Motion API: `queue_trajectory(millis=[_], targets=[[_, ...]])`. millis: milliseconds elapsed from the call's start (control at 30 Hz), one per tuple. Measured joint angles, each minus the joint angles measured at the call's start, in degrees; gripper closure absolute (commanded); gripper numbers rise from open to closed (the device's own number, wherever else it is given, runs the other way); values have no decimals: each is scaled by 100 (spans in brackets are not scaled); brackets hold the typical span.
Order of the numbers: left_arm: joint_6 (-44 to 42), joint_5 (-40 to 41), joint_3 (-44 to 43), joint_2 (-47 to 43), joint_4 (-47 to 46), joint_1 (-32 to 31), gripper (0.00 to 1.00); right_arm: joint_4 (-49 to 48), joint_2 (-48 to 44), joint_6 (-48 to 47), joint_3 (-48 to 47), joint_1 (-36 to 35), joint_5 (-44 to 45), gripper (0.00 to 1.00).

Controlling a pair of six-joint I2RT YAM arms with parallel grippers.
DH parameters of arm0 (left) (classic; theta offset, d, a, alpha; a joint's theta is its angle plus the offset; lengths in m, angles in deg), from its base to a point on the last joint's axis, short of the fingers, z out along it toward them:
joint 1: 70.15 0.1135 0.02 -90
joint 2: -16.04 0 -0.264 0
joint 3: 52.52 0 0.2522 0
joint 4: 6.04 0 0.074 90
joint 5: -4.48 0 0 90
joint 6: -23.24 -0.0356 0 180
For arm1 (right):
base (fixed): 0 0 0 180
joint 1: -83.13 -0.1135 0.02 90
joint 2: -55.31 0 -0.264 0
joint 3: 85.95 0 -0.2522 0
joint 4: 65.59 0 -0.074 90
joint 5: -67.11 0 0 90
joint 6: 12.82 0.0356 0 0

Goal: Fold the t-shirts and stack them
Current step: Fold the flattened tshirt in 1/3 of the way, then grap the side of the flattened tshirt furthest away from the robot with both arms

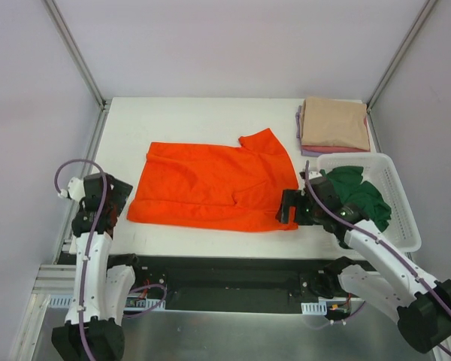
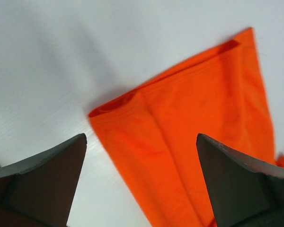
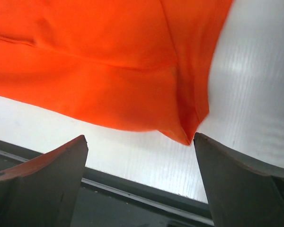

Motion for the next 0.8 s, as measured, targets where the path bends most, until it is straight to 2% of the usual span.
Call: queue_trajectory(millis=[133,233,333,500,600,733,800], targets=[[-479,-756,-1016,866,-267,0,1,-170,470,-446,-866,0,-142,4],[-977,-1381,-2166,2262,-603,-7,1,-400,1211,-664,-1644,4,-131,4],[-1495,-1834,-3298,3770,-914,-7,1,-520,2361,-920,-2754,98,-131,4],[-2317,-2500,-5436,6461,-1054,-7,16,-769,4483,-1180,-4857,584,-166,4],[-2653,-2844,-6463,7722,-922,-7,25,-710,5735,-1272,-6118,876,-186,4],[-2859,-3211,-7132,8732,-702,-7,32,-621,7438,-1377,-7932,1093,-127,4],[-2914,-3335,-7202,8985,-581,-7,40,-525,8144,-1384,-8701,1145,-83,4]])
